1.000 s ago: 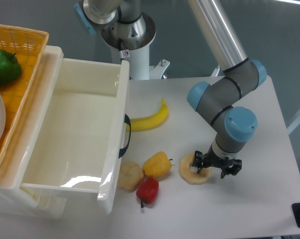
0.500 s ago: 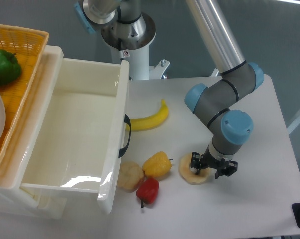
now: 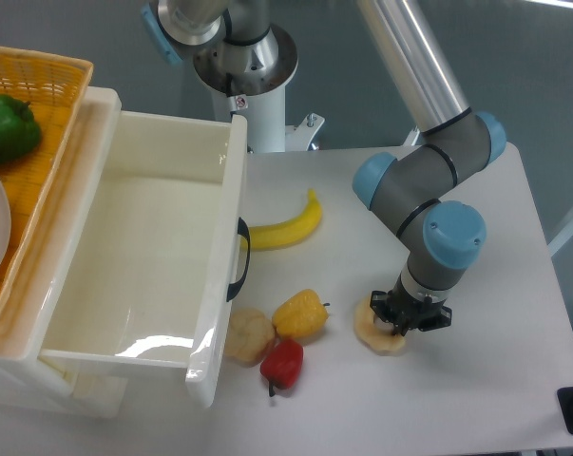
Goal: Pick up the donuts
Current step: 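Lift the grasped donut up off the table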
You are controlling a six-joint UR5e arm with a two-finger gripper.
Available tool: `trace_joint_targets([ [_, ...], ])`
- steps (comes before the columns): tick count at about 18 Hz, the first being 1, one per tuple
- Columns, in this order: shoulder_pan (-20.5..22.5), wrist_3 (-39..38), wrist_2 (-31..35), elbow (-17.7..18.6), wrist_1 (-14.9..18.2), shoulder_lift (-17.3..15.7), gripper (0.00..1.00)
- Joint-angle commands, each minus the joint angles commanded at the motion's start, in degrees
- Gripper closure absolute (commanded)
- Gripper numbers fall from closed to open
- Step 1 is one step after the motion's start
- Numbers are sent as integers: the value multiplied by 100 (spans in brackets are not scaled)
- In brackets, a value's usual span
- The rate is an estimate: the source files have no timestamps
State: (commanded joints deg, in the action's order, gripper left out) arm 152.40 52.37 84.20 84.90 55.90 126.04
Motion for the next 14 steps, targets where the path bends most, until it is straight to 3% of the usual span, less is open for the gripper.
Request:
trace_joint_targets([
  [4, 35, 62, 210, -105, 18, -114, 100],
  [7, 35, 973, 482, -290, 53, -123, 100],
  [11, 53, 1512, 668, -982, 807, -106, 100],
  [14, 123, 1696, 624, -1230, 870, -114, 100],
])
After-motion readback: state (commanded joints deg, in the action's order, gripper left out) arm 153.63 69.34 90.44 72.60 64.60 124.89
